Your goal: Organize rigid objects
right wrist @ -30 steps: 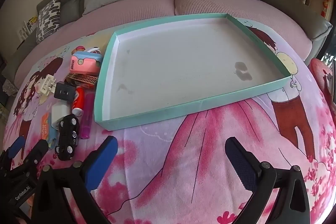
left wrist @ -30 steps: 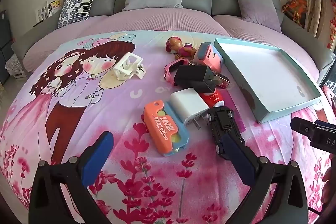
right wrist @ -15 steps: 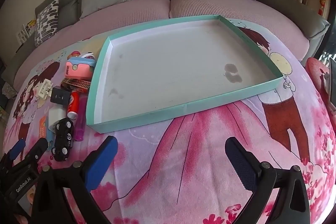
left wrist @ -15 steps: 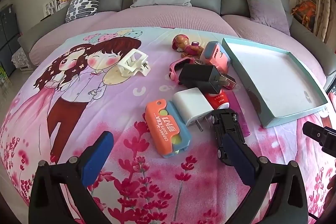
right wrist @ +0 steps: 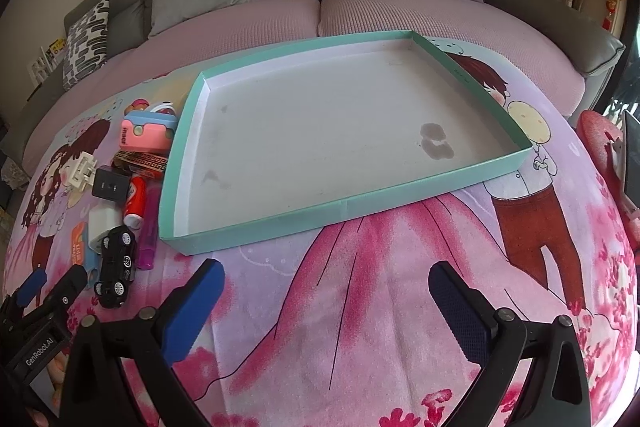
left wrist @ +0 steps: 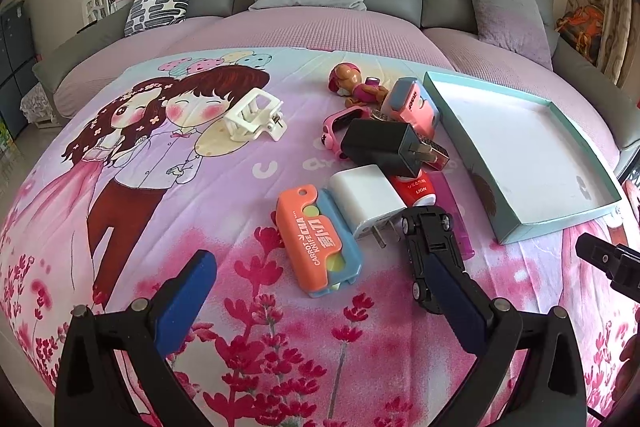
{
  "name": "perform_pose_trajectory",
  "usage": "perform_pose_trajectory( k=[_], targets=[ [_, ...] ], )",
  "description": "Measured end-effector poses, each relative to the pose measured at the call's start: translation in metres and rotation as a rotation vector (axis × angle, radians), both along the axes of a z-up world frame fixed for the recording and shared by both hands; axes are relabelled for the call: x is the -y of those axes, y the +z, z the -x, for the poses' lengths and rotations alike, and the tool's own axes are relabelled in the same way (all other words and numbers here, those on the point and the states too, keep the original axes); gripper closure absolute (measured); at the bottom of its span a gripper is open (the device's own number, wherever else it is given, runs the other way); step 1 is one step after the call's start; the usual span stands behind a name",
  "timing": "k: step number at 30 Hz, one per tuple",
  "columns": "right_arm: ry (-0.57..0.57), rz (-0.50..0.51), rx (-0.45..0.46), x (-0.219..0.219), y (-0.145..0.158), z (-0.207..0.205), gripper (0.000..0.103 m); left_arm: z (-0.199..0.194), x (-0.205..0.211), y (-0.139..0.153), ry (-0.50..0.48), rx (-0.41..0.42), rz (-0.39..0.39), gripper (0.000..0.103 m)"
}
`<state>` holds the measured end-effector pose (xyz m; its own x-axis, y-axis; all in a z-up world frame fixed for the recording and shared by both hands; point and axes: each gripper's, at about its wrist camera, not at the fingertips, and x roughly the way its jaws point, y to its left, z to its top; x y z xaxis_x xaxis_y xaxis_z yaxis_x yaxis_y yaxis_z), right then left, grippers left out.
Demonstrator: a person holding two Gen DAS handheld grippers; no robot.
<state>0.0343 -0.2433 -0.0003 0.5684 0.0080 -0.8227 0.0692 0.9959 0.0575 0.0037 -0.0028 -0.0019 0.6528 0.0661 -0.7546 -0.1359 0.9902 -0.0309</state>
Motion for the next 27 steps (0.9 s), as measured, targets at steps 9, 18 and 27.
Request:
perform_pose_trajectory(
  k=[9,18,27],
  targets=[
    [-0.005,0.037,-0.005,-0.003,0.0,-0.001,0.0,0.002,-0.008,-0.001,-0.011,0.002,0.05,0.0],
    [0.001,0.065,-0.01,-0.006,-0.001,-0.002,0.0,0.003,-0.015,-0.003,-0.012,0.004,0.074,0.0],
    [0.004,0.077,-0.013,-0.007,-0.001,-0.003,0.0,0.004,-0.02,-0.004,-0.011,0.003,0.091,0.0]
  ],
)
